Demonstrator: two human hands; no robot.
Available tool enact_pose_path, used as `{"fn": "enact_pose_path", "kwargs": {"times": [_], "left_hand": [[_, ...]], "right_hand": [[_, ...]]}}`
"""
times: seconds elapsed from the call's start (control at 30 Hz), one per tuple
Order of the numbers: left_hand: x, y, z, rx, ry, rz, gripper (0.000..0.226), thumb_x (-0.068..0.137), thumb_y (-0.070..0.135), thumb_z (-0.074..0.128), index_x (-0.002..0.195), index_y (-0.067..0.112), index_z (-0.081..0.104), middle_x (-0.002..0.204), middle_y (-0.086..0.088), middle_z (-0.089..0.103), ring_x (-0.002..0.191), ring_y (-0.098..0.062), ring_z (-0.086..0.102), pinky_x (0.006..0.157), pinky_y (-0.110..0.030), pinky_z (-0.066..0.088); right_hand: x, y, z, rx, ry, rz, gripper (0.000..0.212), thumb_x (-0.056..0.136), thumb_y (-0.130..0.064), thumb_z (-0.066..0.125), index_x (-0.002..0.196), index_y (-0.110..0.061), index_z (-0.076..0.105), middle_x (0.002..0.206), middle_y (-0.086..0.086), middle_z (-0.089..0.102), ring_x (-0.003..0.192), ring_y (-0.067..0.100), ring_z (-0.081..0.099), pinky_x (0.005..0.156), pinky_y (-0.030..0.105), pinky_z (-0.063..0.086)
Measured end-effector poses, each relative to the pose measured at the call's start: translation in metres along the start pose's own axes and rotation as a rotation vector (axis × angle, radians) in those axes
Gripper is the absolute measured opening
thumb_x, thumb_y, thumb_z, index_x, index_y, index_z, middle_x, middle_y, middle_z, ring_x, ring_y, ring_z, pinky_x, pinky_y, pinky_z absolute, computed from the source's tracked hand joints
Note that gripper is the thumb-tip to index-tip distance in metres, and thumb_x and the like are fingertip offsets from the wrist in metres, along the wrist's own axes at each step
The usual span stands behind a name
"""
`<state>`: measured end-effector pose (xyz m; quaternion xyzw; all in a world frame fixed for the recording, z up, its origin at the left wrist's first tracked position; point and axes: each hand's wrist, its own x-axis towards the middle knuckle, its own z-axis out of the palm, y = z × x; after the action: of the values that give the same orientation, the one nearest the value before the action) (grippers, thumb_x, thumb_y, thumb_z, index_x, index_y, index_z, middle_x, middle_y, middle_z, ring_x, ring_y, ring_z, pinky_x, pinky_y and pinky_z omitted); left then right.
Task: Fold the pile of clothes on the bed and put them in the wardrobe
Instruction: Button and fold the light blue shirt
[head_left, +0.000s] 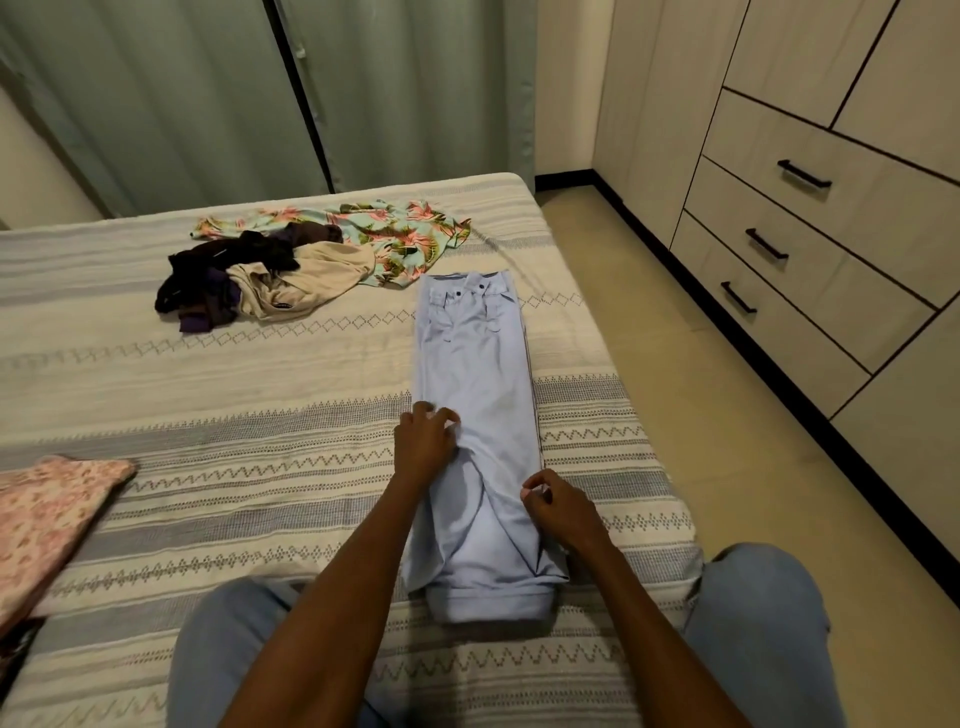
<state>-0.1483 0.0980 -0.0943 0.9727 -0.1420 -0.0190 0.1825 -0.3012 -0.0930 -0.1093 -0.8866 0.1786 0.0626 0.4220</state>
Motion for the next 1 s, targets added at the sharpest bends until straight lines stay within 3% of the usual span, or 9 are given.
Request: {"fn": "enact_pose_path", "kwargs": {"times": [0.13, 0.23, 0.4, 0.5, 0.6, 0.73, 0.87, 0.93, 1.0], "left_hand": [[-0.012, -0.003, 0.006, 0.103, -0.086, 0.287, 0.057, 0.076, 0.032, 0.048, 0.131, 0.026, 0.063, 0.144, -0.010, 0.052, 0.132, -0.034, 0.048, 0.103, -0.046, 0.035], [-0.022, -0.004, 0.009, 0.275, -0.233, 0.280, 0.055, 0.095, 0.029, 0.047, 0.150, 0.030, 0.041, 0.158, -0.006, 0.035, 0.145, -0.027, 0.032, 0.115, -0.045, 0.020], [-0.030, -0.015, 0.015, 0.407, -0.312, 0.234, 0.056, 0.106, 0.038, 0.028, 0.159, 0.023, 0.015, 0.164, -0.004, 0.022, 0.149, -0.029, 0.020, 0.119, -0.050, 0.011], [-0.040, -0.018, 0.014, 0.440, -0.318, 0.207, 0.062, 0.102, 0.046, 0.010, 0.158, 0.020, 0.016, 0.165, -0.004, 0.016, 0.152, -0.027, 0.013, 0.120, -0.052, 0.005], [-0.056, -0.019, 0.011, 0.360, -0.256, 0.215, 0.091, 0.082, 0.060, -0.012, 0.159, 0.019, 0.013, 0.166, -0.003, 0.011, 0.153, -0.025, 0.007, 0.121, -0.048, 0.000], [-0.080, -0.021, 0.011, 0.273, -0.314, 0.270, 0.090, 0.089, 0.079, 0.006, 0.160, 0.024, 0.006, 0.167, 0.000, 0.001, 0.154, -0.024, 0.001, 0.121, -0.045, -0.003], [-0.101, -0.033, 0.010, 0.331, -0.456, 0.261, 0.116, 0.066, 0.091, -0.011, 0.159, 0.024, 0.005, 0.167, -0.004, -0.001, 0.153, -0.026, 0.002, 0.123, -0.047, 0.003], [-0.112, -0.041, 0.001, 0.286, -0.429, 0.299, 0.108, 0.074, 0.085, -0.010, 0.159, 0.023, 0.015, 0.166, -0.006, 0.009, 0.152, -0.026, 0.013, 0.122, -0.044, 0.013], [-0.122, -0.048, -0.010, 0.174, -0.407, 0.351, 0.079, 0.097, 0.068, 0.008, 0.154, 0.020, 0.032, 0.162, -0.011, 0.025, 0.148, -0.029, 0.028, 0.118, -0.040, 0.025]], "right_hand": [[-0.007, -0.002, 0.004, -0.086, -0.059, -0.106, 0.032, 0.092, -0.035, 0.062, 0.122, -0.026, 0.056, 0.098, -0.007, 0.063, 0.101, 0.022, 0.064, 0.078, 0.030, 0.044], [-0.012, -0.001, 0.006, -0.198, 0.043, -0.265, 0.032, 0.090, -0.023, 0.058, 0.121, -0.019, 0.064, 0.111, 0.006, 0.067, 0.103, 0.026, 0.063, 0.082, 0.034, 0.049], [-0.024, 0.009, 0.018, -0.492, 0.064, -0.448, 0.041, 0.078, -0.024, 0.056, 0.117, -0.018, 0.068, 0.096, 0.012, 0.068, 0.086, 0.036, 0.064, 0.069, 0.041, 0.053], [-0.033, 0.013, 0.022, -0.538, 0.079, -0.458, 0.035, 0.086, -0.034, 0.053, 0.114, -0.020, 0.068, 0.097, 0.010, 0.068, 0.087, 0.035, 0.064, 0.068, 0.042, 0.053], [-0.035, 0.016, 0.020, -0.483, 0.207, -0.506, 0.028, 0.087, -0.040, 0.050, 0.097, -0.023, 0.070, 0.087, 0.004, 0.064, 0.075, 0.029, 0.062, 0.059, 0.038, 0.053], [-0.037, 0.025, 0.020, -0.449, 0.184, -0.568, 0.026, 0.087, -0.039, 0.054, 0.103, -0.026, 0.070, 0.096, 0.001, 0.064, 0.083, 0.026, 0.061, 0.064, 0.037, 0.051], [-0.045, 0.038, 0.017, -0.295, 0.114, -0.500, 0.025, 0.093, -0.027, 0.057, 0.116, -0.024, 0.067, 0.111, -0.003, 0.066, 0.098, 0.021, 0.060, 0.078, 0.034, 0.049], [-0.049, 0.048, 0.010, -0.269, 0.160, -0.494, 0.028, 0.090, -0.021, 0.055, 0.114, -0.022, 0.069, 0.110, -0.001, 0.067, 0.099, 0.022, 0.059, 0.076, 0.032, 0.047], [-0.050, 0.060, 0.003, -0.329, 0.161, -0.534, 0.033, 0.086, -0.027, 0.050, 0.111, -0.020, 0.070, 0.107, 0.002, 0.066, 0.094, 0.028, 0.060, 0.072, 0.035, 0.049]]}}
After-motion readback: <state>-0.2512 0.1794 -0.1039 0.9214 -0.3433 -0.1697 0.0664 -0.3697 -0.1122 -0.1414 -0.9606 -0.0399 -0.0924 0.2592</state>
